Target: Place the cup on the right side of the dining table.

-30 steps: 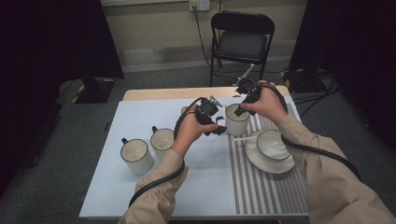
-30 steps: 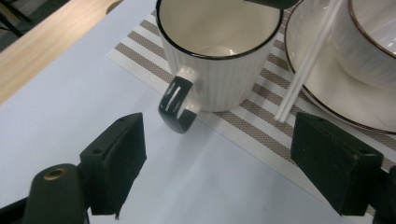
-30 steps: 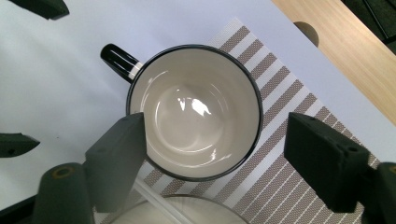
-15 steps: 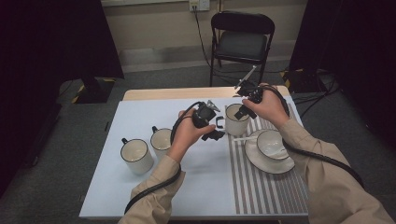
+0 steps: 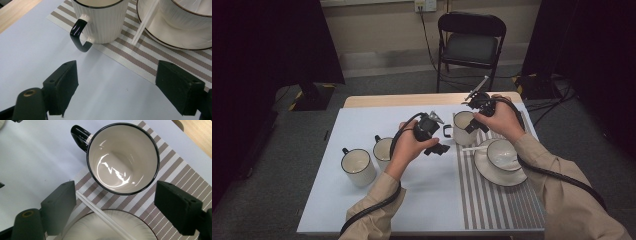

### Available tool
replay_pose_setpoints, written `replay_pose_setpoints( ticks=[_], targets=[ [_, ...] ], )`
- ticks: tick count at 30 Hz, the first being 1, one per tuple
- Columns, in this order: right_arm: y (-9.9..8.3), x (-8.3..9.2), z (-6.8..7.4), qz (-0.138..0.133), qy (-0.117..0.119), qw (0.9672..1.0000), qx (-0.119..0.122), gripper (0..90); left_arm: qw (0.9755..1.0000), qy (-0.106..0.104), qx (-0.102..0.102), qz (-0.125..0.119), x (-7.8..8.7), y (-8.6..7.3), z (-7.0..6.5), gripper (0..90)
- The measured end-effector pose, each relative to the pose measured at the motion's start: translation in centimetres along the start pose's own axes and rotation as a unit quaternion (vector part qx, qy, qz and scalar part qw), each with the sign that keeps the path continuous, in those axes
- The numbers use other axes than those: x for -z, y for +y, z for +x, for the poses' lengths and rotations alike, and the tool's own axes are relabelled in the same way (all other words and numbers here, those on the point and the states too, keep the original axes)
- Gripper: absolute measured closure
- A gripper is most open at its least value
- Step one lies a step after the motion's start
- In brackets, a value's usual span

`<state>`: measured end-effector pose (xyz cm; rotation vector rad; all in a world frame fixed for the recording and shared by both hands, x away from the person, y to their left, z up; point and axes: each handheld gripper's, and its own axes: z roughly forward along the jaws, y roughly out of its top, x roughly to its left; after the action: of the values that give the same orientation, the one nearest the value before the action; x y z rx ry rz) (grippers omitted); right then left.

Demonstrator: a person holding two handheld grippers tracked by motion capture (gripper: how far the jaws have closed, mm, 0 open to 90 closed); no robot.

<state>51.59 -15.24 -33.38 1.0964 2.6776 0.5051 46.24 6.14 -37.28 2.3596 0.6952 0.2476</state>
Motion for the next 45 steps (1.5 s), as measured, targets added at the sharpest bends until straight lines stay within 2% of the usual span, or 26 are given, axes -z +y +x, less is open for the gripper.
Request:
replay_pose_setpoints(
  ticks=[13,17,26,45],
  targets=[
    [-0.5,-0.1,1.2,0.003,0.001,0.9999,0.011,16.9,0.9999,-0.011,-0.006,0.0,-0.1,-1.1,-1.3,18.1],
    [-0.7,-0.1,1.3,0.005,0.006,0.9999,0.011,16.9,1.0,-0.008,-0.004,-0.001,-0.1,-1.5,-1.5,18.2],
    [-1.0,-0.1,1.6,0.01,0.006,0.9998,0.016,16.9,0.9998,-0.015,-0.001,-0.01,-0.3,-2.2,-2.2,18.6],
    [-1.7,0.2,2.7,0.007,0.016,0.9995,0.027,16.9,0.9996,-0.024,0.003,-0.011,-0.3,-3.2,-3.3,18.1]
  ],
)
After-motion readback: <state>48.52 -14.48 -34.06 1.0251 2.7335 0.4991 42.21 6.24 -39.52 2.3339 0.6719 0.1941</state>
